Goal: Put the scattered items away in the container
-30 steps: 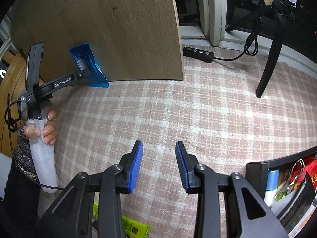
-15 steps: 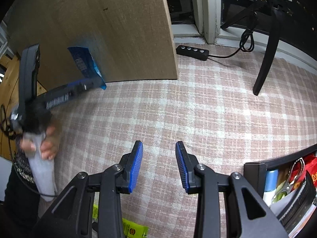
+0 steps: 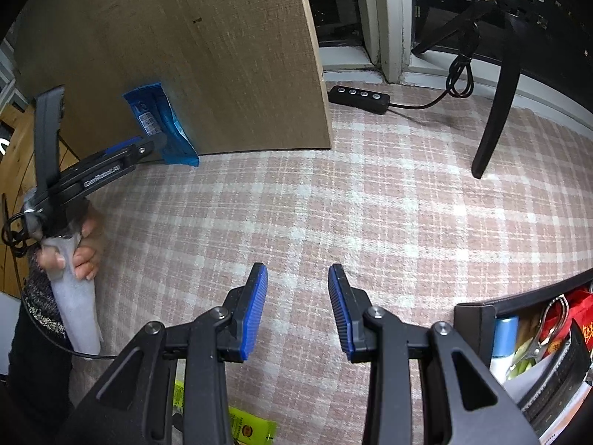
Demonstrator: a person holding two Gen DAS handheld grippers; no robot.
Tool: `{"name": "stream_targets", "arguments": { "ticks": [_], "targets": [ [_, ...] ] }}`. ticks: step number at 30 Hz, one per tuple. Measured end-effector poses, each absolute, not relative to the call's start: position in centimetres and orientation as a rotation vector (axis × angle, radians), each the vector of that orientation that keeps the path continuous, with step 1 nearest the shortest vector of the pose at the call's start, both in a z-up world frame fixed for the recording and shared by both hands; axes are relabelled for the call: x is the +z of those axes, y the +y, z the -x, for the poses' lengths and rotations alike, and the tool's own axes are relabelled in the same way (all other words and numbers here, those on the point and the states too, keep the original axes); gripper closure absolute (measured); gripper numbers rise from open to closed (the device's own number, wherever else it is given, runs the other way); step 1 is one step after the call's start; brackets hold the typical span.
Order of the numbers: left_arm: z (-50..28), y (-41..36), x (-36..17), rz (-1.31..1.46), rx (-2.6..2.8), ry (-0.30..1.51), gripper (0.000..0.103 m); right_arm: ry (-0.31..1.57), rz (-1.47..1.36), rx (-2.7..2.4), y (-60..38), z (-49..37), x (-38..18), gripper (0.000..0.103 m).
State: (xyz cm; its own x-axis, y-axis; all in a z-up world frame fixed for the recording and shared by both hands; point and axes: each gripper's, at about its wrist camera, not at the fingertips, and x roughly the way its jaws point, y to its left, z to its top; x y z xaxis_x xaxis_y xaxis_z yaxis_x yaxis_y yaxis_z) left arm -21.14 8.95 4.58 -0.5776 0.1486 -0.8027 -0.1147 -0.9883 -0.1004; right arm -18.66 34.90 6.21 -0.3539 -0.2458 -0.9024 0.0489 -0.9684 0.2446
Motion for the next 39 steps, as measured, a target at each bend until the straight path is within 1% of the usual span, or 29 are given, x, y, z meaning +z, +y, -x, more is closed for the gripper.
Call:
{"name": "stream_targets", "arguments": {
  "ticks": [2, 3, 5, 9, 12, 13, 14, 17, 22, 26, 31, 34, 39],
  "targets": [
    [21.3, 9.2, 4.4, 1.356, 2.661, -0.062, 0.047, -0.259, -1.67, -2.431, 34.9, 18.7, 6.1, 0.069],
    [21.3, 9.4, 4.3, 1.355, 2.653, -0.073, 0.041, -0.26, -1.671, -2.43, 34.9, 18.7, 6.1, 0.069],
    [21.0, 9.6, 4.2, 1.338, 2.646, -0.082, 0.038, -0.263, -1.675, -2.433, 35.1, 18.8, 6.0, 0.069],
    [20.5, 10.6, 3.8, 1.33, 2.6, -0.083, 0.039, -0.267, -1.683, -2.442, 35.4, 18.7, 5.9, 0.069],
    [19.8, 12.5, 3.4, 1.335, 2.438, -0.108, 0.039, -0.283, -1.691, -2.446, 35.7, 18.7, 5.9, 0.069],
    [19.5, 13.2, 3.3, 1.34, 2.385, -0.094, 0.04, -0.292, -1.692, -2.447, 35.9, 18.7, 5.9, 0.069],
    [18.7, 14.6, 3.3, 1.341, 2.308, -0.043, 0.045, -0.299, -1.692, -2.449, 36.0, 18.7, 5.9, 0.069],
    [16.4, 16.2, 3.9, 1.31, 2.286, 0.066, 0.048, -0.31, -1.689, -2.457, 36.4, 18.7, 6.0, 0.069],
    [15.0, 15.2, 5.0, 1.325, 2.354, 0.045, 0.048, -0.324, -1.677, -2.466, 37.0, 18.4, 6.3, 0.069],
    [15.5, 14.8, 5.3, 1.363, 2.402, 0.091, 0.048, -0.352, -1.679, -2.462, 37.4, 18.3, 6.1, 0.069],
    [15.5, 17.9, 6.0, 1.347, 2.374, 0.272, 0.046, -0.345, -1.701, -2.43, 37.4, 18.3, 5.8, 0.069],
    [14.6, 19.2, 7.0, 1.327, 2.35, 0.322, 0.046, -0.295, -1.701, -2.373, 36.8, 17.4, 5.9, 0.069],
    [12.2, 19.3, 8.0, 1.329, 2.356, 0.323, 0.046, -0.052, -1.698, -2.246, 33.6, 13.7, 5.8, 0.069]
  ]
}}
